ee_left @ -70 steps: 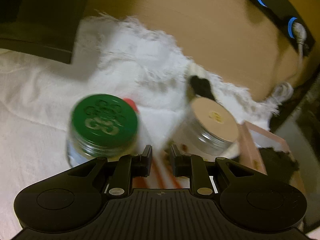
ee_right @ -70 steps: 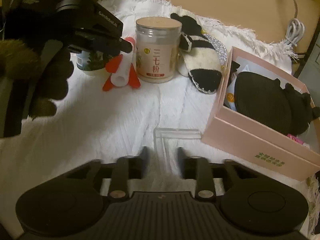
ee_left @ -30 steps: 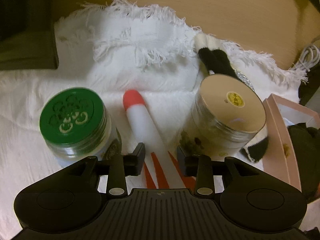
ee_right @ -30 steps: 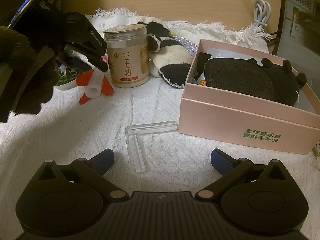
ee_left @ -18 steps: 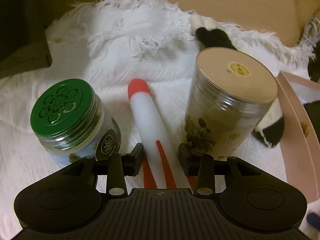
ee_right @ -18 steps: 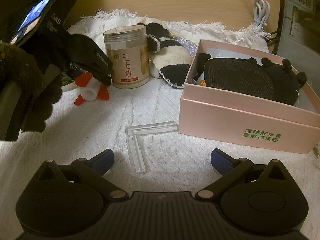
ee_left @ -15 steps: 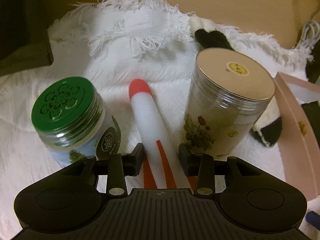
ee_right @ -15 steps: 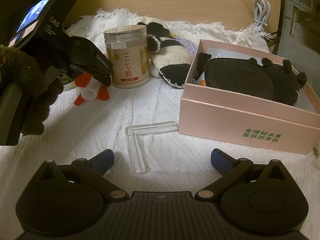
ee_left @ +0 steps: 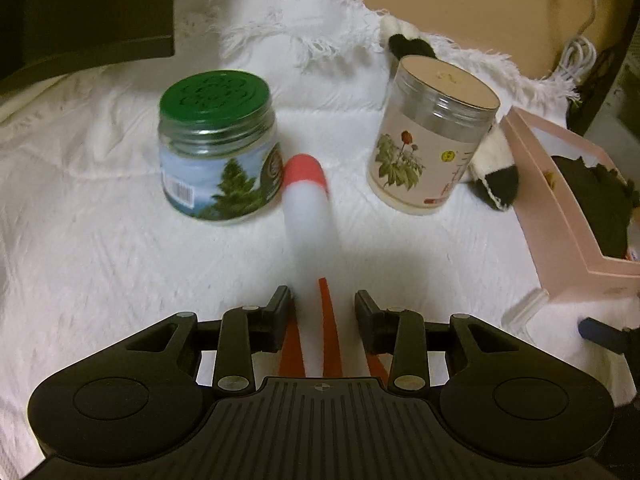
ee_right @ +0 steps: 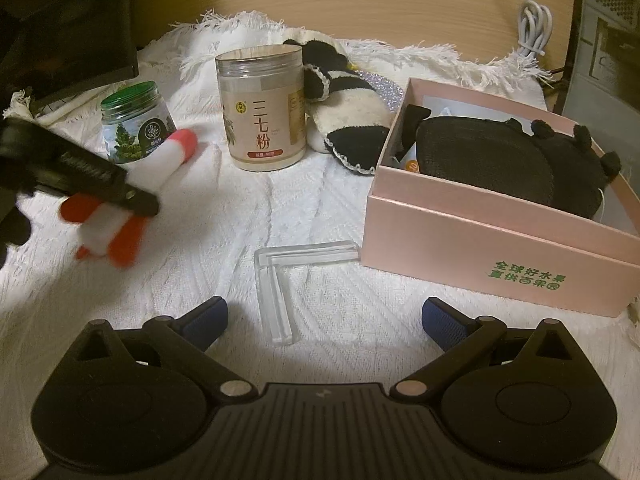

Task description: Organize soft objects

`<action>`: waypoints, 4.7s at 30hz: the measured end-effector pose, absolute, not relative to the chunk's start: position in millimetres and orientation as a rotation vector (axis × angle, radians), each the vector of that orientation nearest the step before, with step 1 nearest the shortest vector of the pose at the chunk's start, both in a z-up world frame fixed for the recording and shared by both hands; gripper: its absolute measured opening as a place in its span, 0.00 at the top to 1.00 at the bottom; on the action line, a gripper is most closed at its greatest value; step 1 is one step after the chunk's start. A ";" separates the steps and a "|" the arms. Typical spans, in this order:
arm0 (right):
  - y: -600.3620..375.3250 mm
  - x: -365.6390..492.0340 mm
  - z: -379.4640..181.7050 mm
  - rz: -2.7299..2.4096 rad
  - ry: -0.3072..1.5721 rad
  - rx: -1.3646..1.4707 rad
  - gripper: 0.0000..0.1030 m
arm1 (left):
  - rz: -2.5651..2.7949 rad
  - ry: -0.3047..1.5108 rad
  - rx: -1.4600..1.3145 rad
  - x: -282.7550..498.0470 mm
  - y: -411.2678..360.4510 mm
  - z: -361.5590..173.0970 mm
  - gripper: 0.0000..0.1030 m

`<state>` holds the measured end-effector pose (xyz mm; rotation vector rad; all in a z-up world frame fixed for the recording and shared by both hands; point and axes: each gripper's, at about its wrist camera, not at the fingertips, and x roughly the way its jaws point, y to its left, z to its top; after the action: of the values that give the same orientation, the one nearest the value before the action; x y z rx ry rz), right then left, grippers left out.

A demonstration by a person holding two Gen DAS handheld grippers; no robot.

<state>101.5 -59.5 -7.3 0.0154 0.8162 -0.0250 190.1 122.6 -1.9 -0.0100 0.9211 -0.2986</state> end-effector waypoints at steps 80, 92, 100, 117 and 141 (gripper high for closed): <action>-128.0 118.6 160.9 -0.170 0.532 -0.134 0.87 | -0.844 0.516 -0.211 186.0 26.8 136.0 0.64; -198.5 142.6 79.9 -0.238 0.709 -0.061 0.87 | -0.717 0.925 -0.151 246.8 -90.7 30.5 0.63; -205.4 154.4 41.7 -0.165 0.831 0.022 0.84 | -0.689 0.868 -0.202 225.9 -50.2 55.6 0.64; -175.1 141.3 120.8 -0.225 0.681 0.070 0.36 | -0.664 0.902 -0.365 187.8 39.7 54.6 0.67; -183.9 105.4 101.5 0.045 0.731 0.275 0.37 | -0.703 0.905 -0.200 238.0 -70.0 45.4 0.80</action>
<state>105.4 -183.9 101.5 0.2751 0.7308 0.0449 238.0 -70.0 45.4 -0.2005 0.9052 -0.7032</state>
